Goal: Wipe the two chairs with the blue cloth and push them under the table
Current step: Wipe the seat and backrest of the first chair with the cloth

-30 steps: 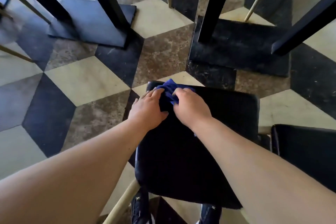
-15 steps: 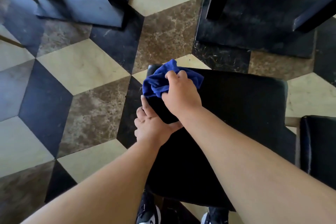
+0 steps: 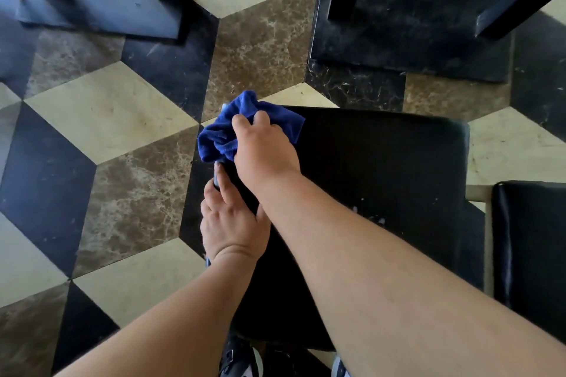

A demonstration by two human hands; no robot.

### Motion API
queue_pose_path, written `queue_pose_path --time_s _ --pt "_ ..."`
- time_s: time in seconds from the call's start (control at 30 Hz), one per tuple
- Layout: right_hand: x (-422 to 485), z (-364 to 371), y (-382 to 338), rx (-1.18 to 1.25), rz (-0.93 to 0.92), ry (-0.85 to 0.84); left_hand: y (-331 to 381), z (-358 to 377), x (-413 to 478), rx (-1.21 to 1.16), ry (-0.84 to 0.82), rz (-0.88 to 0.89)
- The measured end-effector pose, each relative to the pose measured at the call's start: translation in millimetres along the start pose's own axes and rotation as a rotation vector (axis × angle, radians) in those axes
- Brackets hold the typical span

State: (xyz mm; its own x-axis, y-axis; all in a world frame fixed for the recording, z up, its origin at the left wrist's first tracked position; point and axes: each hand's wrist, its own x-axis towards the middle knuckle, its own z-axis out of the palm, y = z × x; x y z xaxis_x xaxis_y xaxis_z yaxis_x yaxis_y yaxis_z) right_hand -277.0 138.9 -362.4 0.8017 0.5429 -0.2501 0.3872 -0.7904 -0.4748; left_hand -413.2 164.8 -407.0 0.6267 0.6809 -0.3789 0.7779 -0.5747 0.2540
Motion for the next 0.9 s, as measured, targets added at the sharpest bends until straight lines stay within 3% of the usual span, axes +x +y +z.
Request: queue_pose_path --time_s 0.27,0.53,0.7,0.9 --pt "-40.9 -40.6 95.7 -0.06 0.187 -0.005 6.7 -1.2 -2.7 0.013 0.059 -0.003" --pt "-90.8 -87.5 194.2 -0.047 0.528 0.176 10.1 -3.1 -4.1 0.024 0.045 -0.01" --pt "-82.0 -74.3 171.5 0.035 0.67 0.252 9.3 -2.8 -3.2 0.036 0.057 -0.008" --pt "-43.7 -30.3 68.3 0.082 0.449 0.094 6.9 -0.9 -0.9 0.019 0.044 -0.012"
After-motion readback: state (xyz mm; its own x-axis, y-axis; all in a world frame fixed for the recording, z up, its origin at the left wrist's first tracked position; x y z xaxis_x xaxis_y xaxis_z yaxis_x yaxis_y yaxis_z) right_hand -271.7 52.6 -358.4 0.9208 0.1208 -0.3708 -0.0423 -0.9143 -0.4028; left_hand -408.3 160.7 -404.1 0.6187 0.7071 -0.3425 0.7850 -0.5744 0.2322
